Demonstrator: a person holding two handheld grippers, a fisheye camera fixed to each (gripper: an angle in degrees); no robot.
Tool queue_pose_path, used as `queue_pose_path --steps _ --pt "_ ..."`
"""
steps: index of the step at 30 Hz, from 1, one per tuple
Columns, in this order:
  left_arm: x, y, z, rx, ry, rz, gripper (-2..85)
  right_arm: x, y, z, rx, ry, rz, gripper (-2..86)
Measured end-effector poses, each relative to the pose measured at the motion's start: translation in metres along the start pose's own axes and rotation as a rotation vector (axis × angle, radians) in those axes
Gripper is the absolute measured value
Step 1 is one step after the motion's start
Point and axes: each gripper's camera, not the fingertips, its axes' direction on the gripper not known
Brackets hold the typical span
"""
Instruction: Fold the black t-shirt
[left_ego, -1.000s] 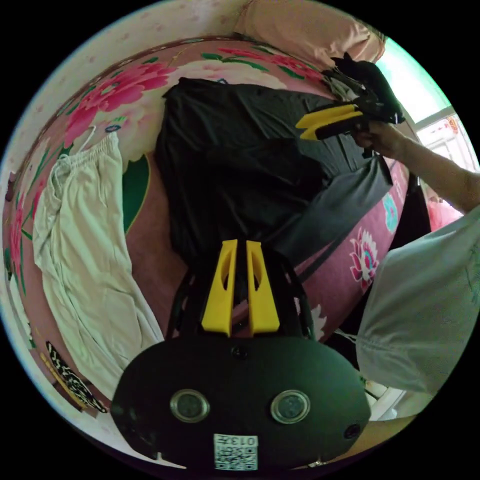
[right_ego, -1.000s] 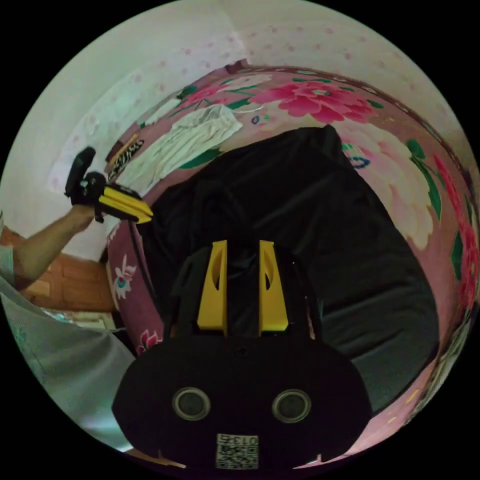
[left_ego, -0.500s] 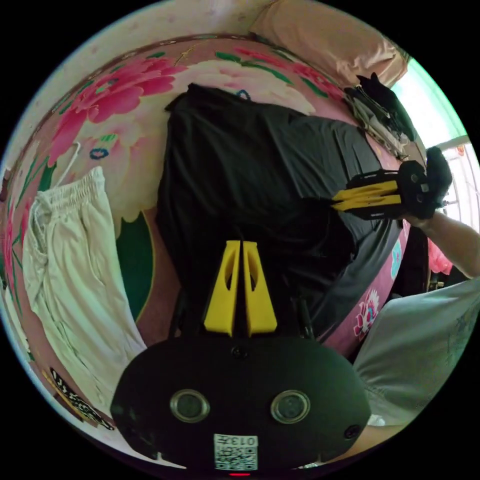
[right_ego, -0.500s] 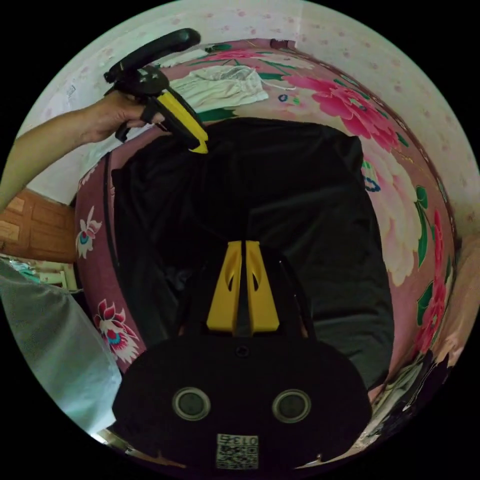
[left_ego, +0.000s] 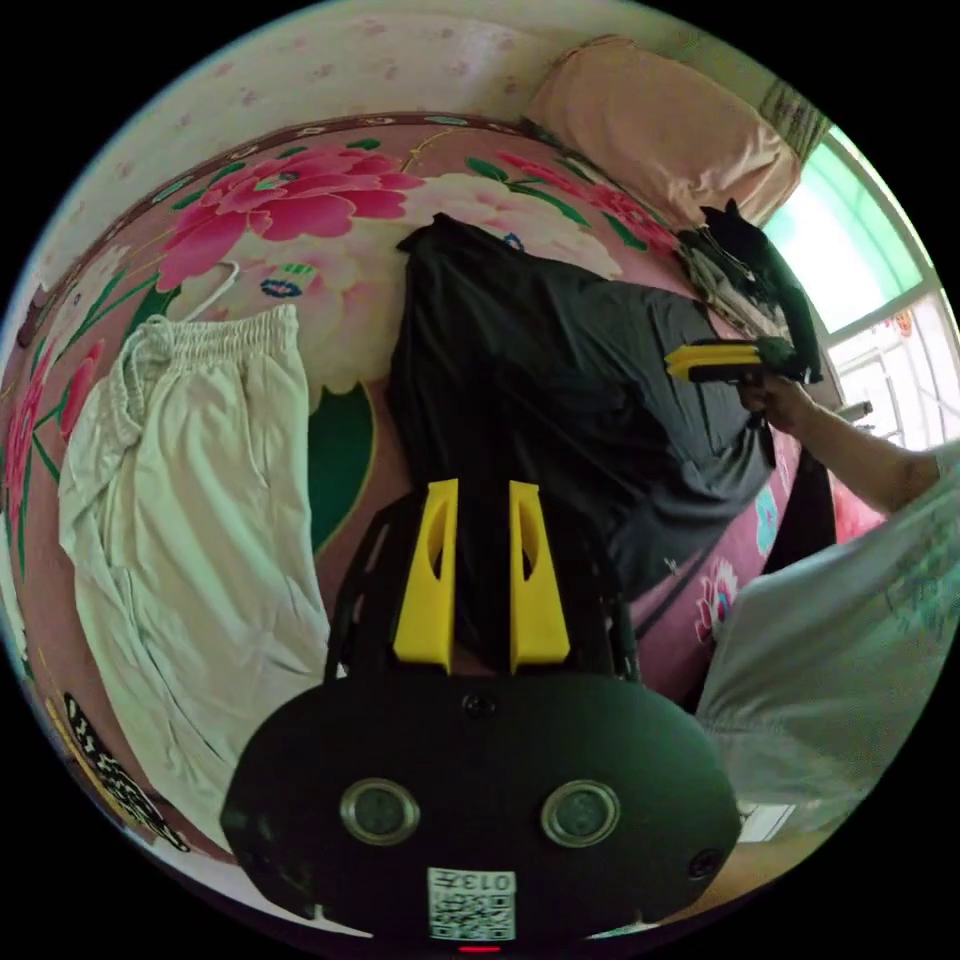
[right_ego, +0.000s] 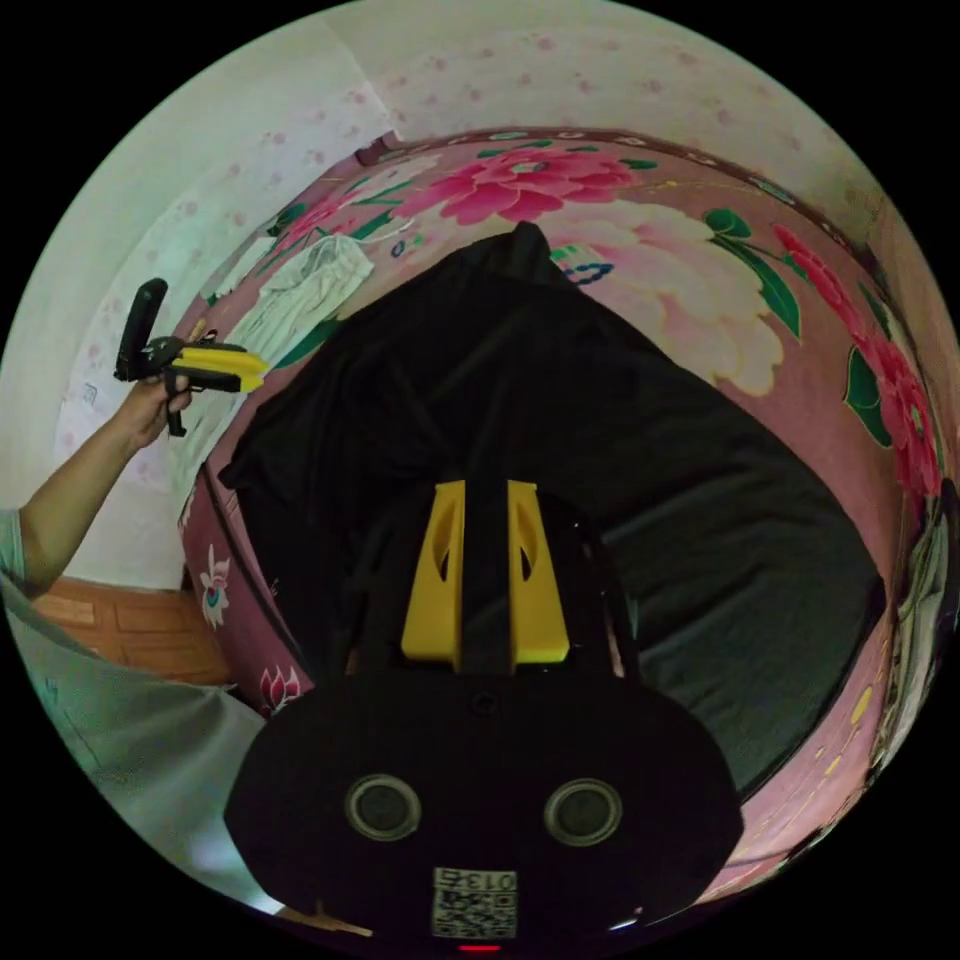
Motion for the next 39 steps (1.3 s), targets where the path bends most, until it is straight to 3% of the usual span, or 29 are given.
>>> queue_pose_path --steps 6,11,16,19,25,28,32,39 --pt "0.049 0.066 0.023 -0.21 0.007 0.172 10.4 -0.037 0.067 -0.025 -0.046 0.004 -0.145 4.9" --pt "0.03 0.072 0.053 -0.261 0.019 0.036 3.1 -0.037 0.15 -0.034 -0.133 0.09 -0.021 2.7" --pt "0.025 0.083 0.056 -0.366 0.039 0.02 2.7 -0.01 0.217 -0.062 -0.147 0.217 0.149 1.3" --pt "0.029 0.089 0.046 -0.33 0.074 -0.014 4.9 0.011 0.26 -0.087 -0.137 0.288 0.252 1.1" --pt "0.039 0.093 0.017 -0.187 -0.065 -0.161 7.3 0.045 0.332 -0.129 -0.104 0.376 0.446 0.6" --pt "0.08 0.074 0.026 -0.087 -0.035 -0.073 5.6 0.055 0.352 -0.13 -0.117 0.406 0.461 0.2" --pt "0.146 0.031 0.087 -0.167 -0.125 0.086 1.1 0.071 0.37 -0.122 -0.152 0.413 0.484 0.0" --pt "0.151 0.023 0.123 -0.292 -0.286 -0.043 -0.3 0.084 0.393 -0.14 -0.162 0.405 0.51 -0.1"
